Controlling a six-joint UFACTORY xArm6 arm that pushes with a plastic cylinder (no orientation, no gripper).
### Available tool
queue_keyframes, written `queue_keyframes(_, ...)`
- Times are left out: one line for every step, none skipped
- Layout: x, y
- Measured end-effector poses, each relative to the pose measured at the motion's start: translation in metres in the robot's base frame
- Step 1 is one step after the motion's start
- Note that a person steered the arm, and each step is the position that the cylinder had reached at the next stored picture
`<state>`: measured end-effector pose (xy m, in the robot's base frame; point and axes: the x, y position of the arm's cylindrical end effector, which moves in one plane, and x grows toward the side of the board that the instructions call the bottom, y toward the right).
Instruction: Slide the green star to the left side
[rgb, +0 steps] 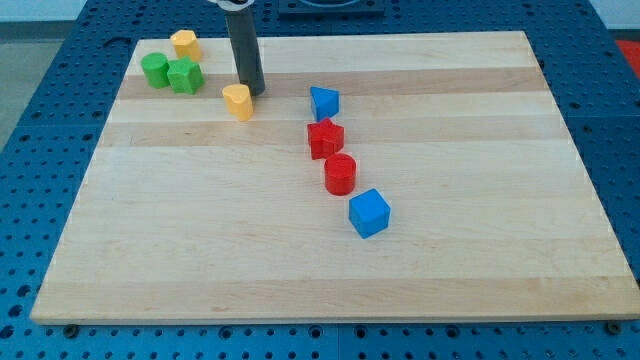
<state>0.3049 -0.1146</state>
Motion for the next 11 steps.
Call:
queue_keyframes(-0.024,0.000)
queue_keyframes(-0.043,0.000)
queue_keyframes(-0.053,-0.012)
queue_keyframes(-0.067,-0.028)
queue_keyframes(-0.069,-0.059)
queue_keyframes(-0.067,-0.087)
queue_keyframes(-0.055,-0.088)
queue_keyframes(-0.039,-0.088)
queue_keyframes(-0.025,-0.088)
queue_keyframes(-0.011,-0.088)
queue_keyframes(-0.011,-0.088)
